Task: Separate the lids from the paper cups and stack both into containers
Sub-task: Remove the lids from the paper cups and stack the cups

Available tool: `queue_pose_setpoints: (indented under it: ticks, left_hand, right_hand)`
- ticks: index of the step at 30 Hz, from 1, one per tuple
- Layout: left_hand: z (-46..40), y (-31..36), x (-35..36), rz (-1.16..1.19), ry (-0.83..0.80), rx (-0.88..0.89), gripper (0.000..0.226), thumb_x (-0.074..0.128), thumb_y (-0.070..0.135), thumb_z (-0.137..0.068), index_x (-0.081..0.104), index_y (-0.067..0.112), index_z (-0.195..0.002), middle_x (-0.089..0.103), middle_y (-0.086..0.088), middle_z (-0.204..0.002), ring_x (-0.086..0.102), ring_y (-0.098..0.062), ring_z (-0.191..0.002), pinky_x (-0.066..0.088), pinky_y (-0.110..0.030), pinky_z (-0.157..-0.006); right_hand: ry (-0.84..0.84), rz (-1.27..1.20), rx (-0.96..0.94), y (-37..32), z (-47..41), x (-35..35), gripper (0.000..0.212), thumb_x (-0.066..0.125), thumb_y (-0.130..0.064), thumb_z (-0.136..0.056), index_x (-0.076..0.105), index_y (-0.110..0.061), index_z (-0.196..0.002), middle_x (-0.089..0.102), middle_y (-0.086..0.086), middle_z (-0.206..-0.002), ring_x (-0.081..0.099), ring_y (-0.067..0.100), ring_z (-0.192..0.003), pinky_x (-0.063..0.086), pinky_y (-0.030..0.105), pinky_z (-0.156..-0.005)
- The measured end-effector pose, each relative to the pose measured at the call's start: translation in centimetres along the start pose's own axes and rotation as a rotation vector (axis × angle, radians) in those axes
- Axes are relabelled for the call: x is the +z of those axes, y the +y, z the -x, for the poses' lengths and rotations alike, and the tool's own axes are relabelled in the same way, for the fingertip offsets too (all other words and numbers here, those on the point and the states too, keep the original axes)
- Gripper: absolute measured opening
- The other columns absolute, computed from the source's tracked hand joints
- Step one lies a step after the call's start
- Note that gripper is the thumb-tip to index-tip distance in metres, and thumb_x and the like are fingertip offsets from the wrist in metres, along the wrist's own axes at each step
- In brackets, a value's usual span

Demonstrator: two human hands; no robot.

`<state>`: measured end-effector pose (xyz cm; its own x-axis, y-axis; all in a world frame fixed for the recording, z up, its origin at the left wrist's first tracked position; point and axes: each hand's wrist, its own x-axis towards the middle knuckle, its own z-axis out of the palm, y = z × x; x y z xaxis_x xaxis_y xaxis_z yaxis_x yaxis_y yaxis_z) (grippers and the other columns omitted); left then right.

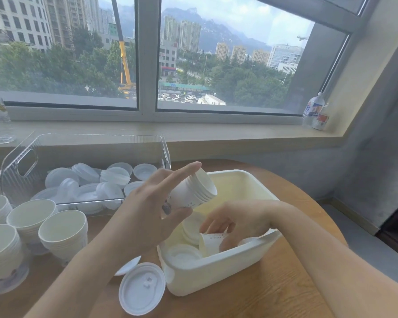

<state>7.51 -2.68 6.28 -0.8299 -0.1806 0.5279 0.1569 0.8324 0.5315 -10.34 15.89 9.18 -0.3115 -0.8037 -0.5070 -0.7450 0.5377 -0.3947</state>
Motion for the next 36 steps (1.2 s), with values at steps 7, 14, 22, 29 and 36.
queue_pose_setpoints:
  ticks: [7, 14, 22, 29, 36]
  left_hand:
    - [0.1, 0.0, -0.6, -0.005, 0.108, -0.012, 0.085, 0.079, 0.031, -0.09, 0.031, 0.066, -0.151, 0.053, 0.028, -0.126, 0.057, 0.0, -0.1, 0.044, -0.006, -0.081]
    - [0.6, 1.4, -1.0, -0.002, 0.204, -0.07, 0.084, 0.083, 0.032, -0.084, 0.039, 0.062, -0.149, 0.053, 0.033, -0.124, 0.059, -0.002, -0.101, 0.049, -0.008, -0.077]
    - [1.0, 4.7, -0.3, -0.012, 0.203, -0.121, 0.099, 0.084, 0.031, -0.085, 0.022, 0.068, -0.152, 0.057, 0.03, -0.127, 0.061, -0.006, -0.112, 0.055, -0.018, -0.086]
    - [3.7, 8.2, -0.5, -0.002, 0.266, -0.174, 0.109, 0.083, 0.025, -0.088, 0.009, 0.071, -0.153, 0.051, 0.031, -0.134, 0.064, -0.01, -0.104, 0.055, -0.016, -0.086]
    - [6.8, 10.5, -1.4, 0.01, 0.321, -0.219, 0.107, 0.082, 0.021, -0.089, 0.013, 0.071, -0.153, 0.052, 0.029, -0.134, 0.065, -0.01, -0.107, 0.058, -0.024, -0.091]
  right_hand:
    - [0.371, -0.347, -0.137, 1.4, 2.5, -1.7, 0.059, 0.078, -0.021, -0.094, 0.052, -0.041, -0.144, 0.072, -0.011, -0.127, 0.069, 0.007, -0.115, 0.056, 0.028, -0.098]
    - [0.793, -0.878, -0.389, 0.7, 3.8, -2.9, 0.058, 0.072, -0.029, -0.091, 0.053, -0.036, -0.145, 0.071, 0.001, -0.129, 0.068, 0.014, -0.121, 0.053, 0.03, -0.098]
    - [0.856, -1.107, -0.64, -4.2, 3.8, -0.9, 0.053, 0.066, -0.011, -0.095, 0.049, -0.017, -0.145, 0.069, 0.012, -0.13, 0.069, 0.013, -0.111, 0.055, 0.022, -0.09]
    - [0.808, -0.919, -0.626, -6.1, 4.4, 2.3, 0.055, 0.072, -0.027, -0.094, 0.049, -0.029, -0.144, 0.069, -0.006, -0.132, 0.064, 0.013, -0.126, 0.05, 0.038, -0.11]
    - [0.747, -0.842, -0.631, -7.4, 5.9, 4.5, 0.052, 0.069, -0.041, -0.096, 0.053, -0.03, -0.144, 0.069, -0.013, -0.132, 0.063, 0.01, -0.127, 0.052, 0.035, -0.108]
